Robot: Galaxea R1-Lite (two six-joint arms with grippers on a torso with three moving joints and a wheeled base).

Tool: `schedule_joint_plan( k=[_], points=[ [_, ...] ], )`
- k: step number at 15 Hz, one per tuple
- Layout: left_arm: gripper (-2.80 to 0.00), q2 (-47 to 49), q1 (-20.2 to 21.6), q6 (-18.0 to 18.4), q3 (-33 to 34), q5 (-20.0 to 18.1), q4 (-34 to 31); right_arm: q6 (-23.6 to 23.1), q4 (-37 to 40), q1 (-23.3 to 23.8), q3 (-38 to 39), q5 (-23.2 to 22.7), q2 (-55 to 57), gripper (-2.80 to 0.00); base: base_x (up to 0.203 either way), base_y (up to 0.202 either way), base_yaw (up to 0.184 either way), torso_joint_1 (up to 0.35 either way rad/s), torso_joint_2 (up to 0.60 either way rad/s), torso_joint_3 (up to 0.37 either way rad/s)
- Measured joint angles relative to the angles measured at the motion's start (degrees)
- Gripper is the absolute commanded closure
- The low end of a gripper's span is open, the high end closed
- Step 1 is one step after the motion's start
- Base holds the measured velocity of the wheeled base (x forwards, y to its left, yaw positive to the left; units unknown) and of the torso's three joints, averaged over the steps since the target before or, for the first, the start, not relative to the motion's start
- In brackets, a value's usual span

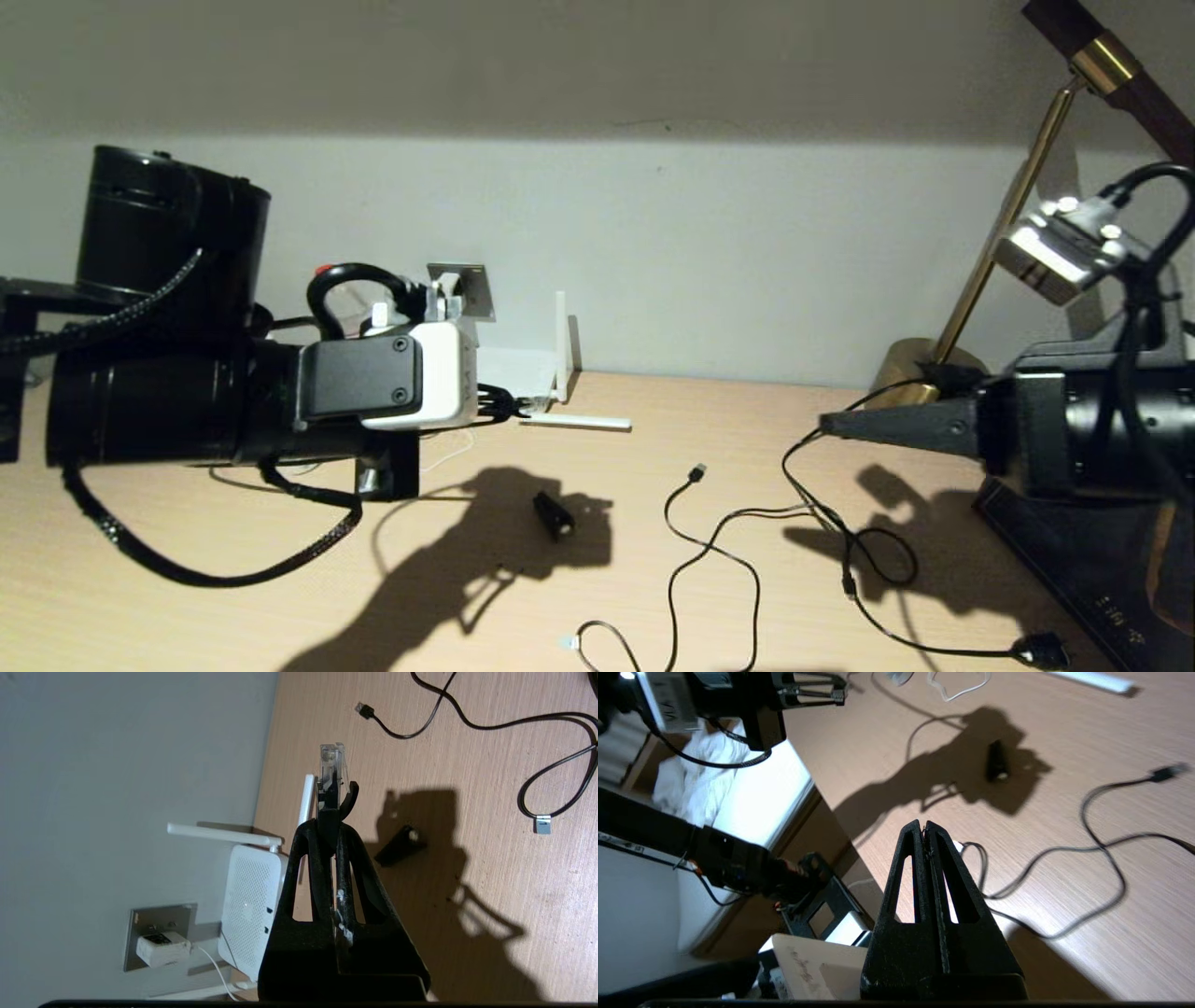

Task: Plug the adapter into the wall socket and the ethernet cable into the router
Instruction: Hand it to the other hand

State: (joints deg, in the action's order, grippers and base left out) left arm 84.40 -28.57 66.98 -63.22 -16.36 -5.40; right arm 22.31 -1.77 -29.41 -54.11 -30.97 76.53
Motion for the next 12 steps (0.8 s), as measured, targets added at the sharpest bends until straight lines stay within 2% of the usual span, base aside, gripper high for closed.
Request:
schedule_joint_plan(
  k=[2, 3, 7, 12],
  points=[
    [0.00, -0.4, -0.7, 0.0, 0.7, 0.0, 0.0, 0.2, -4.5, -4.1, -2.4, 0.9, 4.8, 0.00, 0.000, 0.000, 0.000, 0.000, 0.00, 0.000],
    [0.00, -0.4, -1.1, 0.0, 0.7, 0.0, 0.2, 0.5, -6.7, -5.6, -3.7, 1.0, 6.7, -2.80, 0.000, 0.000, 0.000, 0.000, 0.00, 0.000],
    [0.00, 1.5, -3.6, -0.2, -1.9, 0.0, 0.7, 0.9, -8.0, -8.2, -6.4, 1.0, 10.8, -2.80, 0.000, 0.000, 0.000, 0.000, 0.00, 0.000],
    [0.00, 8.2, -9.0, -1.3, -10.1, 0.2, 0.8, 1.1, -8.3, -8.5, -6.5, 1.0, 12.6, -2.80, 0.000, 0.000, 0.000, 0.000, 0.00, 0.000]
  ],
)
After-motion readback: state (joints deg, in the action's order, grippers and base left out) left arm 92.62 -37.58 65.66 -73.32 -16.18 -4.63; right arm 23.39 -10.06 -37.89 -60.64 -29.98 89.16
